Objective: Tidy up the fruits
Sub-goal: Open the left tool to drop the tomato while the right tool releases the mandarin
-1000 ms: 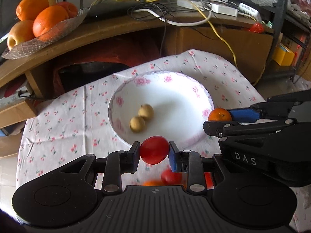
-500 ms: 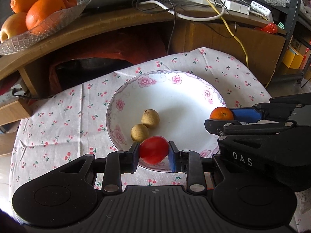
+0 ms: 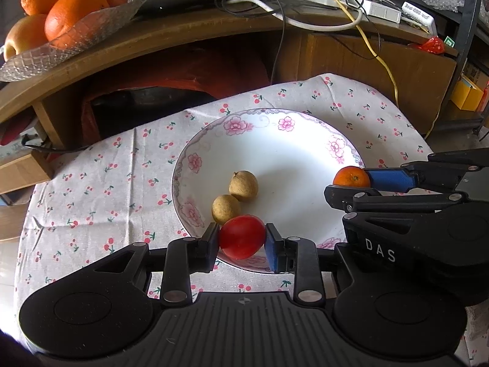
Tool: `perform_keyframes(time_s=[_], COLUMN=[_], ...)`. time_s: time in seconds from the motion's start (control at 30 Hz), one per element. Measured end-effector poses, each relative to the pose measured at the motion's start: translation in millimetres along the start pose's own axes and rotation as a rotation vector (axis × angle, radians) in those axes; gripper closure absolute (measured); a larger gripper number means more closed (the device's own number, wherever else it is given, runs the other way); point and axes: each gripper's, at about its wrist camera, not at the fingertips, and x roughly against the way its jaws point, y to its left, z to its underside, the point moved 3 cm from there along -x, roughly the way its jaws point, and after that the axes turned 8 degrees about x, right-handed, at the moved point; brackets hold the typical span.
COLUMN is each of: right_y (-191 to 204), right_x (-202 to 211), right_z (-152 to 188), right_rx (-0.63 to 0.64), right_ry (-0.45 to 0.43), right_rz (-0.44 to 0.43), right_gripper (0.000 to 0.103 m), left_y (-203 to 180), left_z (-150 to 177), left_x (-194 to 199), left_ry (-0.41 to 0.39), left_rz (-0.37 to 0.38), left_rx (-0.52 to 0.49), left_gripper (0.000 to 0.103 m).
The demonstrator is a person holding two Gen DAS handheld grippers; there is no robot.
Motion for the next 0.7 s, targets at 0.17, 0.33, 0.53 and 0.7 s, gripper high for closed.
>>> perform_keyframes(time_s=[0.17,0.33,0.53,0.7], right_y=[-1,-2,-2,-1], right_x=[0,2,5,9], right_z=[0,-1,-4,-6], right_rx=[-0.007,-0.012,-0.013,-0.013], right_ry=[-0.005,-0.013,-0.03,-0.046], right_rz=[0.001,0.0,0.001,-0.002], right_gripper=[0.068,0.068,0.068,0.068], left_y=[0,1,3,6], left_z=[-1,-1,-4,-5], left_x=[1,2,6,11], left_ry=[-0.009,-0.014,-0.024,-0.037], left_rz=[-0.008,-0.012,-0.014,-0.016], left_rx=[-0.001,0.005,0.014,0.021], left_gripper=[0.063,0.06,0.058,0.055])
